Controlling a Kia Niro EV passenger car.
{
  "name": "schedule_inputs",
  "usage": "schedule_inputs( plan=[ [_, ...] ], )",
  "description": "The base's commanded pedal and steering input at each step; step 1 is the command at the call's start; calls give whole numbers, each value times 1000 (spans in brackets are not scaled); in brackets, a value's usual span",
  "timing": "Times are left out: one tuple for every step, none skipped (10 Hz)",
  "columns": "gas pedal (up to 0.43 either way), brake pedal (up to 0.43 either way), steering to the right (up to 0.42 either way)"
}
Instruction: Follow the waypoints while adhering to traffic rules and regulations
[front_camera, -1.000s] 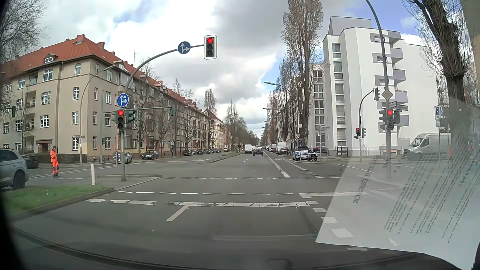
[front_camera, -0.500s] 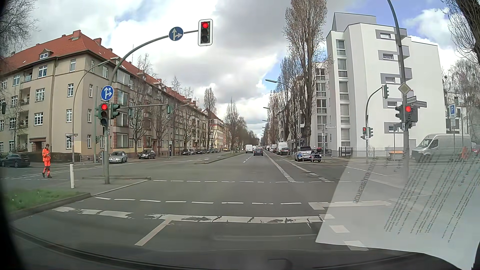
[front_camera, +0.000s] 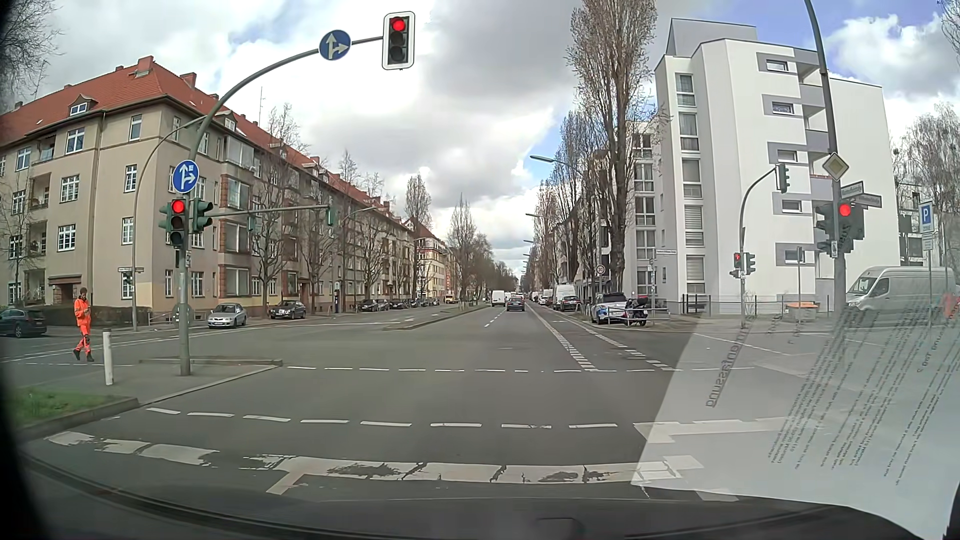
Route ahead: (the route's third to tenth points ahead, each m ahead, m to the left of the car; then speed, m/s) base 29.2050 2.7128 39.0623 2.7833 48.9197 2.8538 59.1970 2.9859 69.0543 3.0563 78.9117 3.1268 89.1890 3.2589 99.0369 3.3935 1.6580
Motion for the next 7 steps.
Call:
schedule_inputs(
  plan=[
    [0, 311, 2],
    [0, 311, 1],
    [0, 311, -2],
    [0, 311, -3],
    [0, 311, -3],
    [0, 311, -3],
    [0, 311, -3]
  ],
)
